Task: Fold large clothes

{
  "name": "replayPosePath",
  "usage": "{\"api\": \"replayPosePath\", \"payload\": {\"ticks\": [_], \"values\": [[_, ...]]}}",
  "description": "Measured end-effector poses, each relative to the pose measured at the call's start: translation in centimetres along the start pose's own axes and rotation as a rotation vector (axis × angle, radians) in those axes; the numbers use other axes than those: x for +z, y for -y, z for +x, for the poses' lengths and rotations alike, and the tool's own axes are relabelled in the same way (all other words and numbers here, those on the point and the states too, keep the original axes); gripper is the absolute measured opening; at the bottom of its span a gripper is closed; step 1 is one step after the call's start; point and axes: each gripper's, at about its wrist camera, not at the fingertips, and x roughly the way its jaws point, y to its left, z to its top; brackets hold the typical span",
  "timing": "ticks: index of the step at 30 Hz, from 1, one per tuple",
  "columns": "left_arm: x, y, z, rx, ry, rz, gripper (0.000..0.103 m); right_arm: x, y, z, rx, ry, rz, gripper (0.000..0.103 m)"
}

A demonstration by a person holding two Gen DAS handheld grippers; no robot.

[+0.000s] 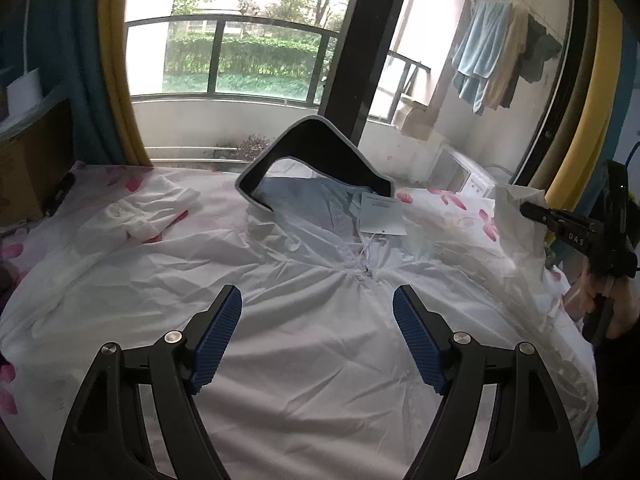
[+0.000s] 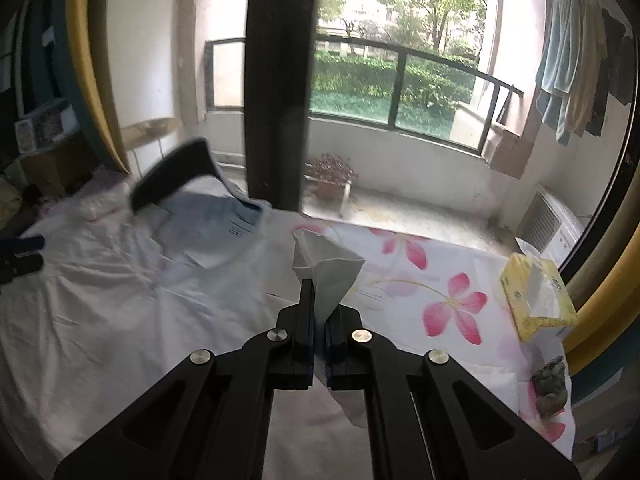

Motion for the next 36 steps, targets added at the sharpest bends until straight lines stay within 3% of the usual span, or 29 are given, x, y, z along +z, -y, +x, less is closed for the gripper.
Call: {"api": "replayPosePath", "payload": {"ticks": [13, 36], "values": [[-0.1, -5.0, -5.9, -0.022, 0.076, 0.038, 0.081, 2.0, -11.8, 0.1, 0.078, 0.028, -0.039, 0.003], [-1.3, -15.0, -10.4, 0.035, 0.121, -0.042, 0.081, 3.7, -24.3, 3.2, 0.161, -0.020, -0.110, 0.003]]}}
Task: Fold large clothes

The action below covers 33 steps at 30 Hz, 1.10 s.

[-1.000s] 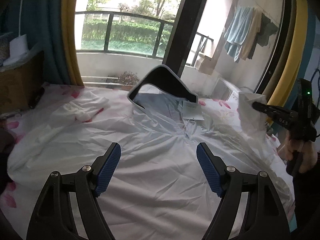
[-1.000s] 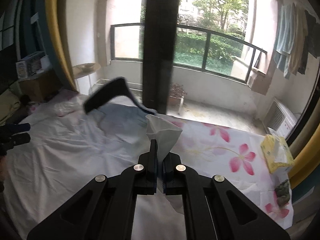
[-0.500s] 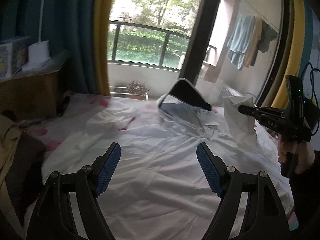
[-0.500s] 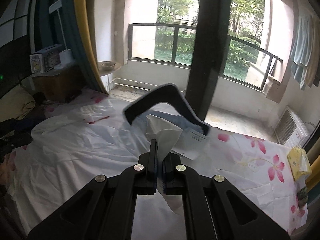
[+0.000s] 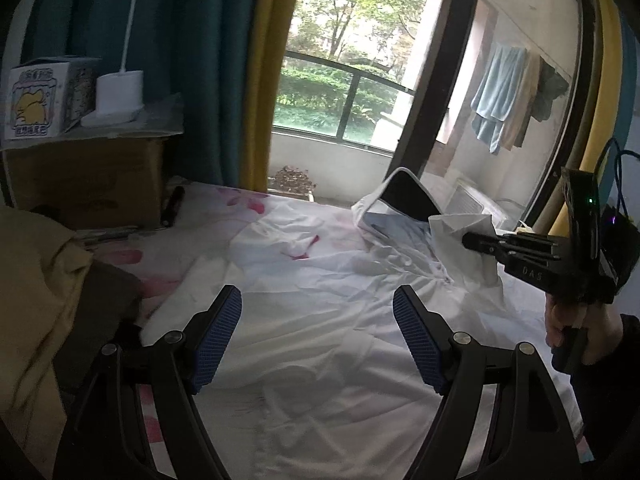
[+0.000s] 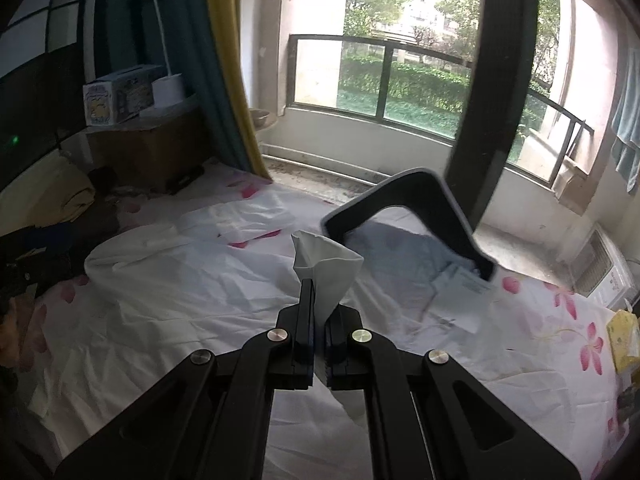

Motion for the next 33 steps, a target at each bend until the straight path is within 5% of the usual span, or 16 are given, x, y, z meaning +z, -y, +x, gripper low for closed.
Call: {"api": "replayPosePath", "payload": {"ticks": [12, 22, 23, 24, 25, 27, 33], "values": [[1.3, -2.7, 3.0, 0.030, -0.076, 0.037, 0.081, -1.1, -3.9, 4.5, 0.086, -0.056, 0.031, 0.003], [3.3, -3.8, 11.2, 0.011, -0.197, 0.070, 0.081, -2.2, -3.0, 8.9, 0.119, -0.139, 0.139, 0.005], [3.6, -3.8, 12.2, 0.010, -0.207, 0.086, 0.081, -2.3, -3.0, 9.2, 0.133, -0.150, 0.147, 0.007], [3.7, -3.9, 12.9, 0.011, -0.215, 0.094, 0.081, -2.3, -3.0, 9.4, 0.147, -0.160, 0.155, 0.022], [4.0, -4.0, 14.0, 0.017, -0.232, 0.105, 0.081, -2.4, -2.9, 9.4, 0.161, -0.169, 0.168, 0.049], [4.3, -4.3, 15.2, 0.017, -0.243, 0.109, 0.081, -2.5, -2.9, 8.7, 0.177, -0.158, 0.171, 0.071], [6.1, -5.8, 18.8, 0.033, -0.259, 0.112, 0.081, -3.0, -0.9, 5.7, 0.127, -0.137, 0.202, 0.071]]}}
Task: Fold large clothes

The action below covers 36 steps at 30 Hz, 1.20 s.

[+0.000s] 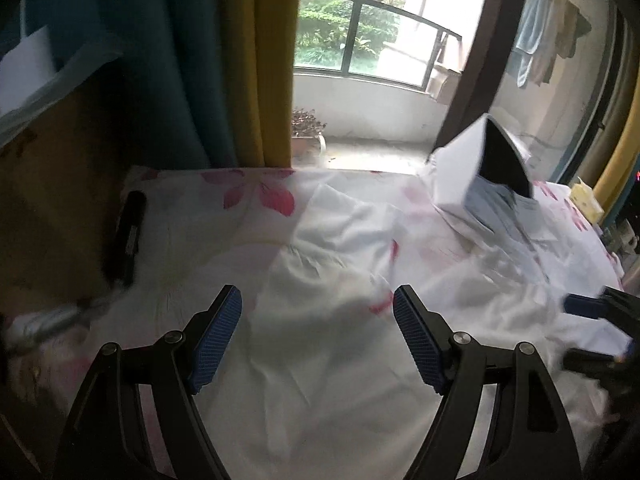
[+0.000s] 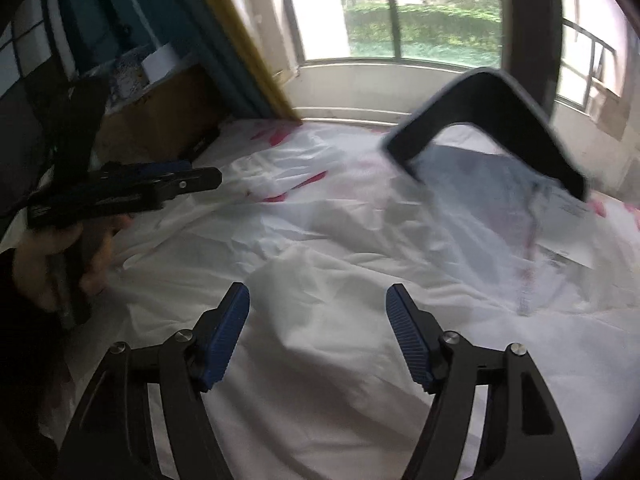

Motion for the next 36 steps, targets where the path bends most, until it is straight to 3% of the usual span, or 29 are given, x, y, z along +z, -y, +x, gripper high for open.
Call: {"api": "replayPosePath", "payload": {"ticks": [3, 7, 9, 11, 14, 15, 25, 36], "values": [[0.9, -0.9, 1.6, -0.021, -0.019, -0.013, 0.081, -0.3, 1.6, -1.7, -0.056, 0.023, 0.036, 0.071], [1.1, -1.6, 3.6, -0.040, -0.083, -0.039, 0.056, -0.6, 3.6, -3.4, -0.126, 0.040, 0.081, 0.071], [0.7, -1.6, 3.9, -0.046, -0.083, -0.037, 0.054, -0.9, 4.3, -3.9, -0.152, 0.041, 0.098, 0.071], [0.6, -1.4, 3.9, -0.041, -0.088, -0.025, 0.046, -0.9, 4.8, -4.3, -0.163, 0.041, 0.107, 0.071], [0.5, -1.4, 4.0, -0.042, -0.099, -0.028, 0.006, -1.0, 5.2, -4.5, -0.167, 0.040, 0.103, 0.071], [0.5, -1.5, 4.0, -0.050, -0.106, -0.036, 0.003, -1.0, 5.2, -4.7, -0.168, 0.041, 0.099, 0.071], [2.1, 0.3, -2.6, -0.016, 0.080, -0.024, 0.003, -2.4, 5.9, -7.1, -0.166, 0.089, 0.111, 0.071], [4.1, 3.6, -9.7, -0.038, 0.240, -0.022, 0.003, -4.4, 7.0, -11.5, -0.168, 0.152, 0.136, 0.071]]}}
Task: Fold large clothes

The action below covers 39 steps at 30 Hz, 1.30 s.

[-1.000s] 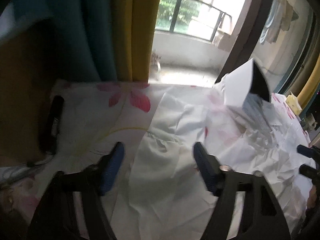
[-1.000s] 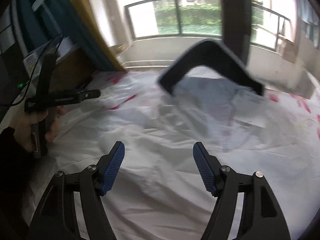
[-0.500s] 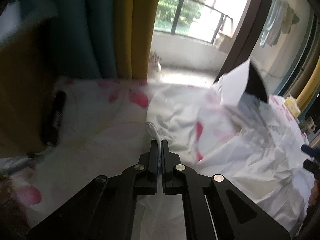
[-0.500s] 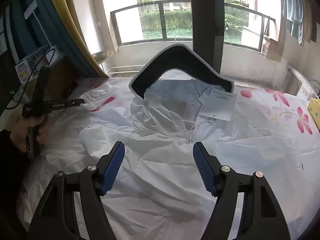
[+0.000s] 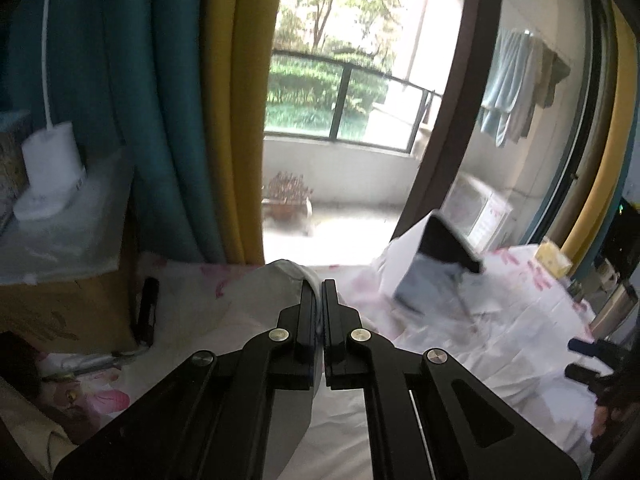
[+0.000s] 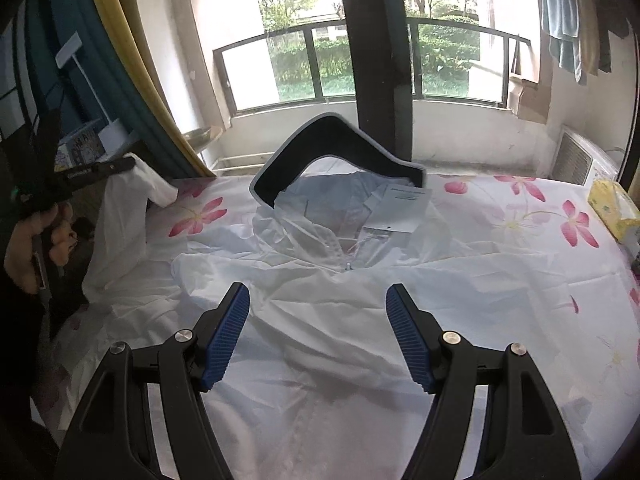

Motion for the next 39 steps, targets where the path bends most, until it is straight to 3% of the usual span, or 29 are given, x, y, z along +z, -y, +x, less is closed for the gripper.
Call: {"api": "replayPosePath", "payload": {"ticks": [14, 33, 39], "values": [[2.9, 8.2, -5.1, -0.023, 0.152, 0.051, 0.003, -2.1, 5.0, -4.0, 0.003, 0.033, 0.058, 0.071], [4.0, 20.1, -2.6, -0.042, 0.204, 0.125, 0.003, -5.3, 13.2, -8.0, -0.002, 0.061, 0.147, 0.071], [3.8, 23.5, -1.0, -0.086, 0.206, 0.136, 0.003, -5.9, 15.4, -8.9, -0.020, 0.067, 0.177, 0.071]]}}
